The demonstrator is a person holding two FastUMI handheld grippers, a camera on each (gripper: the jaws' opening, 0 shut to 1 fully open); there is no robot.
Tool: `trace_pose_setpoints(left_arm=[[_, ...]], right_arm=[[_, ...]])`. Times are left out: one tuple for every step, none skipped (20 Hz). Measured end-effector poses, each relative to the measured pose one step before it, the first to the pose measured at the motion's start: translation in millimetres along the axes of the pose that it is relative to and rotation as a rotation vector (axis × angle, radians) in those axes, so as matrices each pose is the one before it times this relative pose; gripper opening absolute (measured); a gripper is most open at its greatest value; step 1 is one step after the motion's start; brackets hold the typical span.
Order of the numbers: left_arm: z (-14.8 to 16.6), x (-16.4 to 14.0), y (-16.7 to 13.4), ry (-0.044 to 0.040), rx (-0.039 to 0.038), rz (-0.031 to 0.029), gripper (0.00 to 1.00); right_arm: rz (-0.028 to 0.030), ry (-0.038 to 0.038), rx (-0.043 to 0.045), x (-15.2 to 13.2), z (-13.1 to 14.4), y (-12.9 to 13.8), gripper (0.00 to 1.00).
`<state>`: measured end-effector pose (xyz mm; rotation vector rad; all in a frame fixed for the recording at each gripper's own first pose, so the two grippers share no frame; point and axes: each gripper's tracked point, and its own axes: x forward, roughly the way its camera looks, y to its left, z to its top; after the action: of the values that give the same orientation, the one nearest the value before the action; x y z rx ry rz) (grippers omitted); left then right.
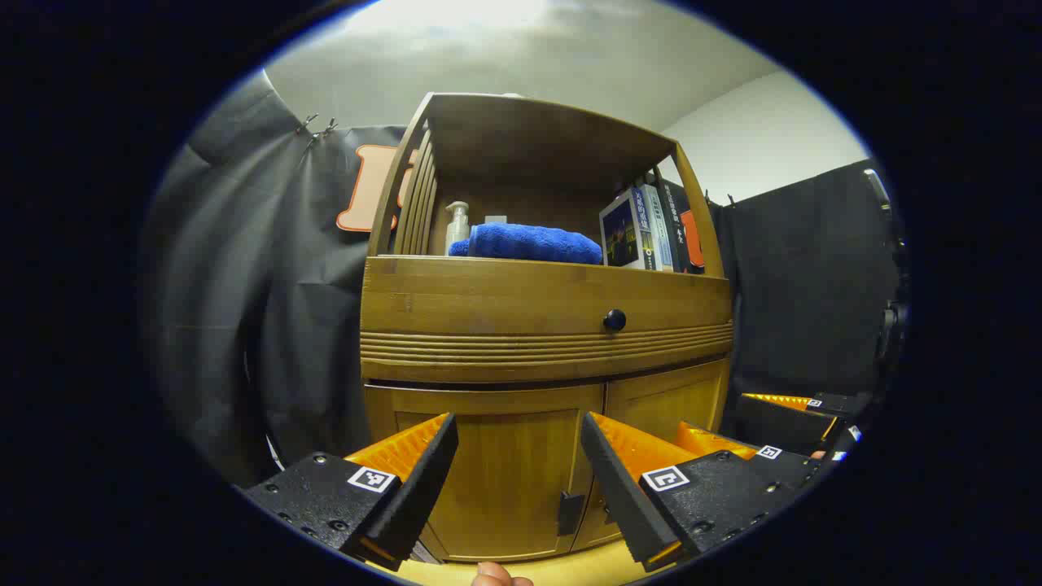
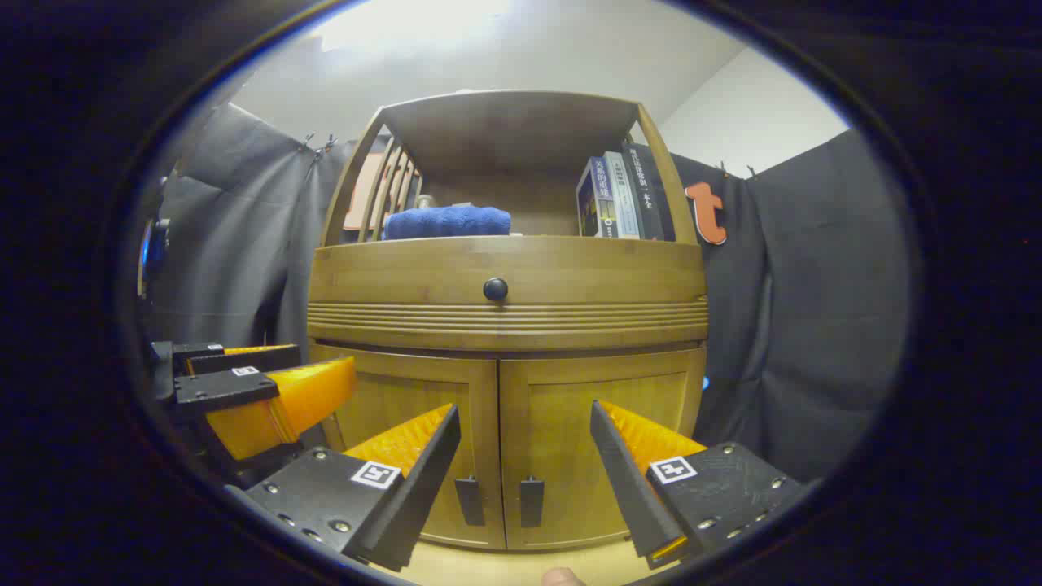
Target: Open the right door of the double-door shoe cabinet with the right hand, and open the left door with the left hand.
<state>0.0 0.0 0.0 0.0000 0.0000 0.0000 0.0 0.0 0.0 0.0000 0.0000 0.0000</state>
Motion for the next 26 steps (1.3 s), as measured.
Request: trace_pose_setpoints(left_arm=[[-0.40, 0.35, -0.64, 0.00312, -0.00720, -0.00284, 0.94], [-1.03, -0.02, -0.45, 0.00062, -0.00171, -0.00331, 0.94], [0.21, 0.94, 0.07, -0.00215, 0.00184, -0.00280, 0.92], [-3.25, -0.86, -0.13, 0.00648, 0.00415, -0.00184, 0.92], [-2.97, 0.70, 0.39, 0.00844, 0.00243, -0.00322, 0.94], [-3.47, 1.62, -0.09, 0.00626, -0.00166, -0.00548, 0.95], [-3.86, 2.06, -0.31, 0.01102, -0.00285, -0.00671, 0.94], [-4.23, 1.40, -0.12, 0.00964, -0.00159, -0.00624, 0.94], [-3.21, 2.16, 0.00, 0.00990, -0.00246, -0.00515, 0.95], [-2.57, 1.04, -0.60, 0.00713, -0.00008, -0.00174, 0.95], [-1.42, 1.38, 1.65, 0.00538, 0.00047, 0.00778, 0.95], [-0.40, 1.91, 3.17, 0.00034, -0.00055, 0.00584, 0.95], [-0.73, 1.83, 1.73, 0.00068, -0.00101, 0.00354, 0.95], [-0.62, 1.74, 1.85, 0.00166, 0.00039, 0.00186, 0.95], [-1.87, 0.63, 1.73, 0.00540, 0.00211, 0.00341, 0.94], [-1.21, 0.99, 1.94, 0.00384, -0.00051, 0.00552, 0.94], [-0.72, 0.22, 1.64, 0.00240, -0.00389, 0.00189, 0.95], [-1.46, 0.35, 0.75, 0.00267, -0.00507, 0.00391, 0.95], [-0.28, -0.36, 1.68, 0.00292, -0.00246, 0.00636, 0.95], [-1.86, -0.14, 2.99, 0.00287, -0.00188, 0.00804, 0.95], [-0.05, 0.24, 4.29, 0.00076, -0.00086, 0.01067, 0.95], [-0.62, 0.68, 5.96, -0.00074, 0.00017, 0.01541, 0.95], [-0.10, 0.49, 5.31, -0.00020, 0.00125, 0.01665, 0.95], [-1.03, -0.32, 3.80, 0.00281, 0.00266, 0.01206, 0.94], [-1.89, -0.35, 3.73, 0.00666, 0.00356, 0.00946, 0.95], [-2.29, -0.97, 4.35, 0.00628, 0.00048, 0.00988, 0.95]], right_arm=[[-0.00265, -0.00112, -0.00849, -1.34, -0.16, 0.07, 0.93], [-0.00376, -0.00299, -0.01229, -0.64, 1.04, -0.20, 0.93], [-0.00311, -0.00133, -0.01298, -0.56, -0.13, -0.24, 0.93], [-0.00369, 0.00193, -0.00832, 0.70, -0.52, 0.45, 0.93], [-0.00248, 0.00191, -0.00136, 0.14, -0.76, 0.59, 0.93], [0.00094, 0.00328, 0.00234, 0.17, -0.36, 1.32, 0.93], [0.00099, 0.00042, 0.00024, -0.68, -1.16, 1.88, 0.93], [-0.00253, 0.00130, -0.00334, -0.78, -0.89, 1.09, 0.99], [-0.00217, -0.00027, -0.00392, -1.45, -1.20, 0.64, 0.96], [-0.00262, -0.00047, -0.00280, -0.35, -0.52, 0.45, 0.96], [-0.00113, -0.00007, -0.00288, 0.25, -1.00, 0.02, 0.96], [-0.00184, -0.00008, -0.00373, -0.01, 0.12, 0.15, 0.94], [-0.00186, -0.00092, -0.00403, -0.28, -0.27, -1.30, 0.96], [-0.00274, -0.00112, -0.00433, 0.46, -0.14, -0.40, 0.94], [-0.00284, 0.00144, -0.00263, 1.07, -1.68, -0.20, 0.96], [-0.00119, 0.00496, -0.00002, 0.67, -1.71, -0.04, 0.94], [0.00079, 0.00398, 0.00295, 0.63, -3.66, 1.18, 0.94], [0.00050, 0.00451, 0.00203, 0.73, -1.93, 0.61, 0.94], [-0.00046, 0.00617, -0.00052, 2.16, -3.23, -0.83, 0.96], [-0.00210, 0.00721, -0.00444, 2.31, -3.39, -1.27, 0.96], [-0.00321, 0.00831, -0.00803, 5.57, -4.47, -2.92, 0.96], [-0.00506, 0.01031, -0.00987, 4.66, -5.24, -2.29, 0.96], [-0.00798, 0.01566, -0.01162, 3.99, -8.96, -2.78, 0.94], [-0.00659, 0.01366, -0.00764, 4.18, -7.11, -2.42, 0.94], [-0.00331, 0.01925, -0.00353, 6.19, -10.13, -1.13, 0.94], [0.00133, 0.02478, 0.00179, 7.25, -10.00, 0.11, 0.94]])
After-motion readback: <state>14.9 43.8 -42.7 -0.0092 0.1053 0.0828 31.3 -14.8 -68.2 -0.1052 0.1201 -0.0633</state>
